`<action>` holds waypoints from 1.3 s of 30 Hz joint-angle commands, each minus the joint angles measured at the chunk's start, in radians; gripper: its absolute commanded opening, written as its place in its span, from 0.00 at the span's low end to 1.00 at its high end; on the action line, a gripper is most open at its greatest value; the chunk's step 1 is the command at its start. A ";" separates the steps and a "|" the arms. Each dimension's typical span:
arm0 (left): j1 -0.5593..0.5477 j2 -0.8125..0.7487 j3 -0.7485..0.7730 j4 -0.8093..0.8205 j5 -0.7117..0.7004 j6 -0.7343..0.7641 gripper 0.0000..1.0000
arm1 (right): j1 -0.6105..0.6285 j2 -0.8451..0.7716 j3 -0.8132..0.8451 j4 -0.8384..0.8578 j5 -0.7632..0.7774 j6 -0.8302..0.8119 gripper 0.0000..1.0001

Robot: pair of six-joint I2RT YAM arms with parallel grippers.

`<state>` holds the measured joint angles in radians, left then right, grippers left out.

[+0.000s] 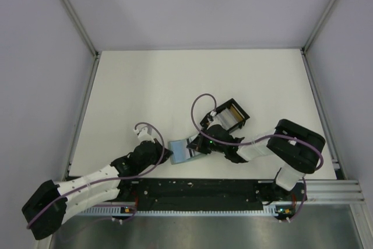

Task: Put the credit cards into the card holder
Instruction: Insert the credit card into the card holder.

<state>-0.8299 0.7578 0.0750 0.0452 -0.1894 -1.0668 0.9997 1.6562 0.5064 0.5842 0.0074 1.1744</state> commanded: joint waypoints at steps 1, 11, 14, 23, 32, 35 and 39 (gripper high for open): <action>-0.002 0.018 -0.006 -0.013 0.004 0.031 0.00 | 0.040 0.020 0.024 -0.081 -0.030 -0.016 0.00; -0.002 -0.002 0.006 -0.033 -0.024 0.022 0.00 | 0.051 0.051 0.083 -0.164 -0.049 -0.042 0.05; -0.002 -0.014 0.008 -0.041 -0.028 0.021 0.00 | 0.053 -0.004 0.073 -0.234 0.023 -0.068 0.15; -0.002 -0.020 0.005 -0.039 -0.028 0.022 0.00 | 0.054 -0.125 0.145 -0.443 0.134 -0.219 0.35; -0.002 -0.017 0.008 -0.021 -0.021 0.034 0.00 | 0.069 -0.016 0.233 -0.420 0.019 -0.251 0.35; -0.003 -0.017 0.008 -0.013 -0.021 0.036 0.00 | 0.085 0.005 0.264 -0.422 0.003 -0.259 0.35; -0.002 -0.014 0.011 -0.005 -0.016 0.041 0.00 | 0.099 0.019 0.291 -0.408 -0.004 -0.277 0.34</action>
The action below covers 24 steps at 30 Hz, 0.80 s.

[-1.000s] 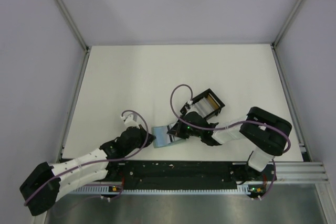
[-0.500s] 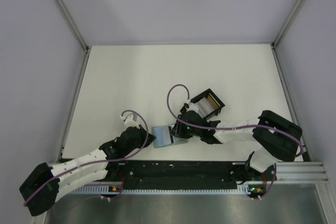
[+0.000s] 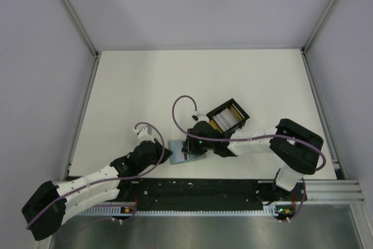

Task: Put the credit cards into the card holder
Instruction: Insert the credit card into the card holder.

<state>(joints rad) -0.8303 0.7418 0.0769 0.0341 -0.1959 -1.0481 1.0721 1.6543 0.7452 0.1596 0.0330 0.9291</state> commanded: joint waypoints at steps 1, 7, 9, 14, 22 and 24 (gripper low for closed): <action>-0.001 0.004 0.011 0.009 -0.010 0.022 0.00 | 0.029 0.022 0.059 0.015 -0.028 -0.036 0.34; -0.001 0.008 0.015 0.012 -0.010 0.033 0.00 | 0.032 0.028 0.071 0.040 -0.030 -0.070 0.24; -0.001 0.010 0.017 0.012 -0.010 0.037 0.00 | 0.032 0.027 0.068 0.055 -0.054 -0.076 0.24; -0.003 0.008 0.029 0.000 -0.020 0.049 0.00 | 0.031 0.003 0.048 0.055 -0.038 -0.079 0.24; -0.003 -0.010 0.092 -0.082 -0.040 0.082 0.00 | -0.032 -0.224 0.033 -0.103 0.093 -0.188 0.40; -0.001 -0.009 0.113 -0.102 -0.046 0.088 0.00 | -0.064 -0.278 0.031 -0.149 0.102 -0.226 0.42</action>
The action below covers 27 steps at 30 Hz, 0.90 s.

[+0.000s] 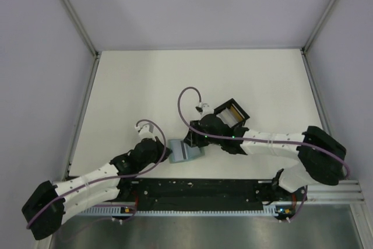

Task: Put the credit cards into the card holder
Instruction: Insert the credit card into the card holder, then pick up the credit card from the storage box.

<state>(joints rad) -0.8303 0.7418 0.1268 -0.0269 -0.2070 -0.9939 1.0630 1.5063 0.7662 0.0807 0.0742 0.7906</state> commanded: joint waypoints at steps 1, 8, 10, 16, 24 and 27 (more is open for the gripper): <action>-0.001 -0.009 0.074 -0.048 -0.040 0.037 0.00 | -0.073 -0.161 0.010 -0.111 0.074 -0.096 0.44; -0.001 -0.001 0.114 -0.105 -0.080 0.051 0.00 | -0.305 -0.308 0.016 -0.312 0.109 -0.191 0.57; 0.000 0.007 0.117 -0.113 -0.088 0.054 0.00 | -0.386 -0.316 0.025 -0.340 0.081 -0.234 0.59; 0.008 0.053 0.126 -0.107 -0.085 0.070 0.00 | -0.544 -0.216 0.085 -0.383 -0.033 -0.356 0.65; 0.019 0.070 0.128 -0.079 -0.066 0.074 0.00 | -0.580 -0.057 0.176 -0.378 -0.048 -0.444 0.65; 0.019 0.061 0.135 -0.077 -0.058 0.074 0.00 | -0.581 -0.011 0.194 -0.381 -0.047 -0.447 0.65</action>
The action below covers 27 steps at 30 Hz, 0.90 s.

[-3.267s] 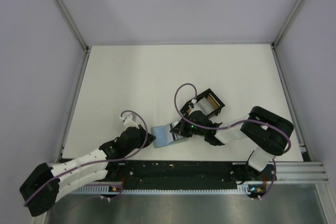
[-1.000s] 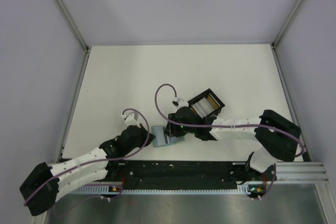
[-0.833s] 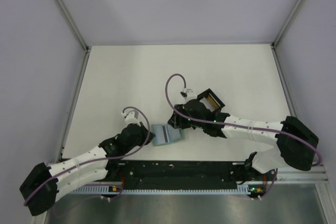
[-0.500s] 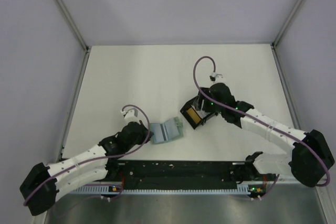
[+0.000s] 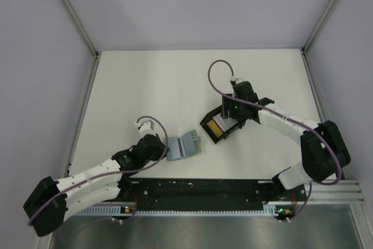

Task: Put the credit cards into the card holder
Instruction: Pick up the credit card from the storage box.

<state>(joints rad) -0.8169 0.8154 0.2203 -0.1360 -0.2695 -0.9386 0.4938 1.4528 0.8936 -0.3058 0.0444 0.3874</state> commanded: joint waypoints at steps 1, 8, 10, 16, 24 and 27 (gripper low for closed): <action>0.004 -0.016 0.045 0.032 0.009 0.020 0.00 | -0.014 0.049 0.067 0.007 -0.015 -0.047 0.65; 0.007 -0.016 0.062 0.029 0.007 0.037 0.00 | -0.031 0.106 0.079 0.008 -0.066 -0.053 0.65; 0.009 -0.012 0.067 0.029 0.007 0.041 0.00 | -0.031 0.109 0.077 0.010 -0.086 -0.054 0.65; 0.009 -0.007 0.070 0.033 0.007 0.044 0.00 | -0.031 0.061 0.064 0.014 -0.120 -0.050 0.58; 0.010 -0.005 0.065 0.044 0.012 0.044 0.00 | -0.031 0.024 0.042 0.020 -0.137 -0.028 0.43; 0.010 -0.004 0.065 0.047 0.016 0.046 0.00 | -0.032 0.018 0.034 0.022 -0.127 -0.027 0.36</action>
<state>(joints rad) -0.8124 0.8078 0.2493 -0.1345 -0.2558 -0.9123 0.4671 1.5173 0.9302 -0.3069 -0.0715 0.3447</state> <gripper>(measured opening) 0.011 0.392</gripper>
